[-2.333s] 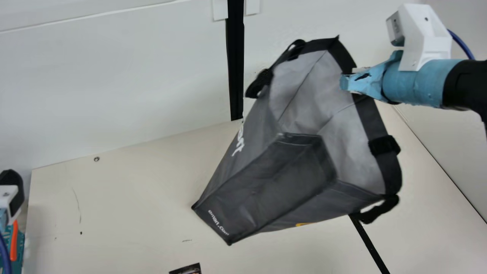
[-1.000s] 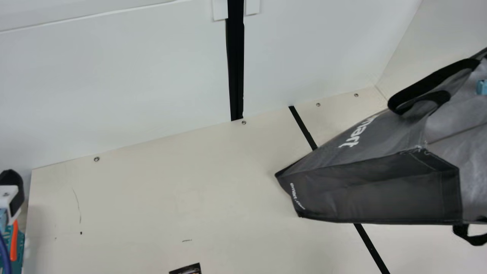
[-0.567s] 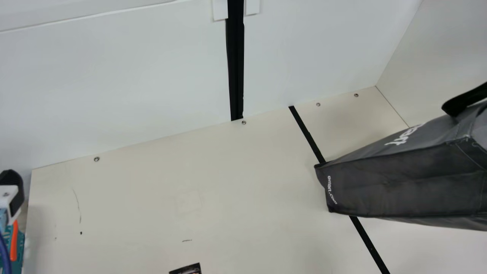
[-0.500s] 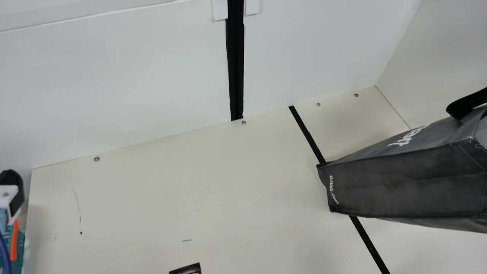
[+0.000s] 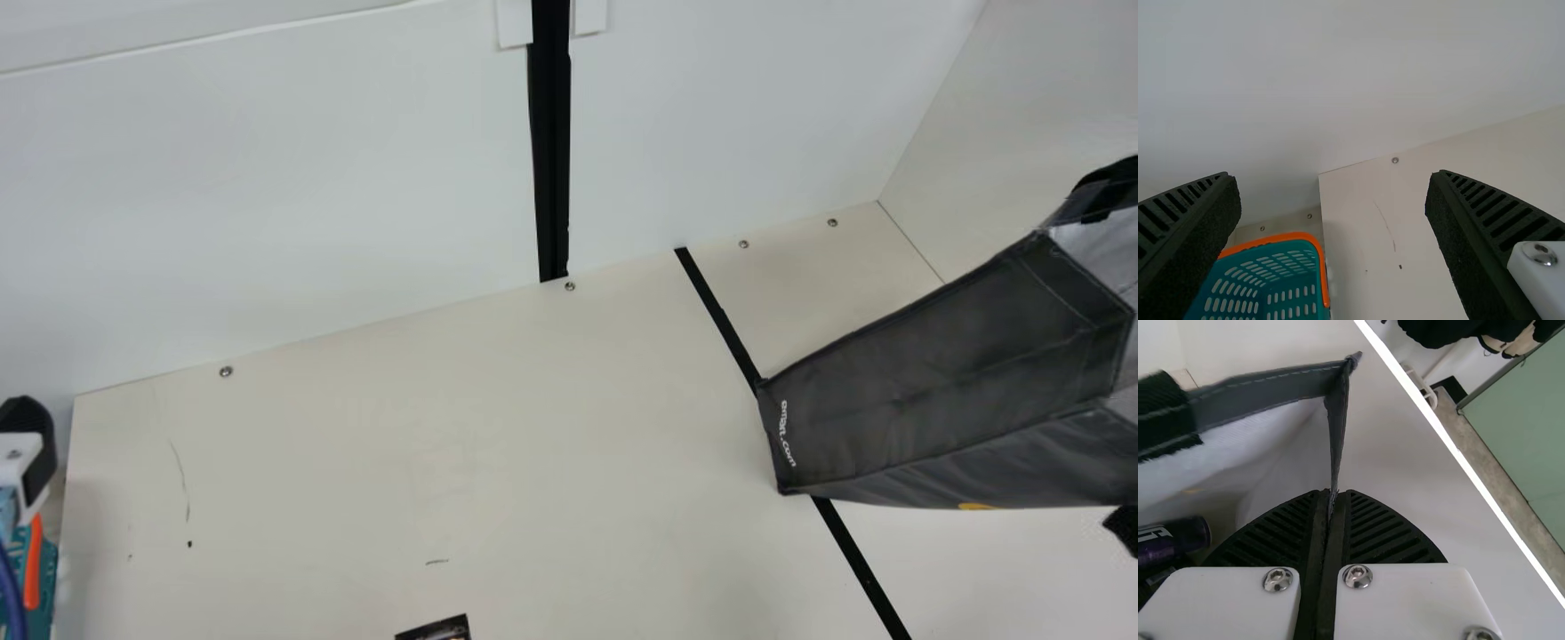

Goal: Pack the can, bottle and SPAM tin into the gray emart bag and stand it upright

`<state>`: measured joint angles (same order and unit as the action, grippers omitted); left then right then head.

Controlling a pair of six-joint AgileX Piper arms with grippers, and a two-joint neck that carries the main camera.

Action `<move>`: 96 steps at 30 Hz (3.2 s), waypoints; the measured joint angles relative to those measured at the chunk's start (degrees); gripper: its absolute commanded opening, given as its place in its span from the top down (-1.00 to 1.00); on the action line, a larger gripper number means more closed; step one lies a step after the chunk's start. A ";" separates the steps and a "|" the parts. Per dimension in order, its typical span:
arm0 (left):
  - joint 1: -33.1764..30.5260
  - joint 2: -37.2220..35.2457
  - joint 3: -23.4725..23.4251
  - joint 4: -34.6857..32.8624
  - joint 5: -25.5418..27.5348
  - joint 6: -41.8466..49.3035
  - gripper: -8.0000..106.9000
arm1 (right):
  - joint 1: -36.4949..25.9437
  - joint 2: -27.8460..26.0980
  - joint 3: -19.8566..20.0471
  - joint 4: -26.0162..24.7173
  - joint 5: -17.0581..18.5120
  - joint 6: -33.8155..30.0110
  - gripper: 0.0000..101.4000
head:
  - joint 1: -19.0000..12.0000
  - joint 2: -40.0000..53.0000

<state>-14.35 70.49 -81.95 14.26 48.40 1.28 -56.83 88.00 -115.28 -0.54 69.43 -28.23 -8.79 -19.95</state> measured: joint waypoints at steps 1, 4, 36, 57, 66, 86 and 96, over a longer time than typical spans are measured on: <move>0.00 0.00 0.00 0.00 0.00 0.00 -0.71 | 0.24 0.34 -0.01 0.05 -0.09 0.24 1.00 | 0.09 0.00; 0.00 0.00 0.00 0.00 0.00 0.00 -0.71 | 0.98 1.30 -0.24 0.53 -0.10 0.88 1.00 | 0.00 0.00; 0.00 0.00 0.00 0.00 0.00 0.00 -0.71 | 9.08 6.57 -16.22 11.92 0.57 0.77 -0.87 | 0.09 0.00; 0.00 0.00 0.00 0.00 0.00 0.00 -0.71 | 21.39 3.25 -13.00 22.55 0.46 1.59 -0.87 | 0.00 0.00; 0.00 0.00 0.00 0.00 0.00 0.00 -0.71 | 26.52 1.13 -9.63 27.60 0.46 4.08 -0.87 | 0.00 0.00; 0.00 0.00 0.00 0.00 0.00 0.00 -0.71 | 31.70 -7.35 4.06 40.42 -1.83 5.61 -0.87 | 0.00 0.00; 0.00 0.00 0.00 0.00 0.00 0.00 -0.71 | 36.79 -14.97 17.42 40.69 -6.11 3.97 -0.87 | 0.00 0.00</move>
<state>-14.35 70.49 -81.95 14.26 48.40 1.28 -20.04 73.04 -97.86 40.16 63.32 -24.25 -8.79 -19.95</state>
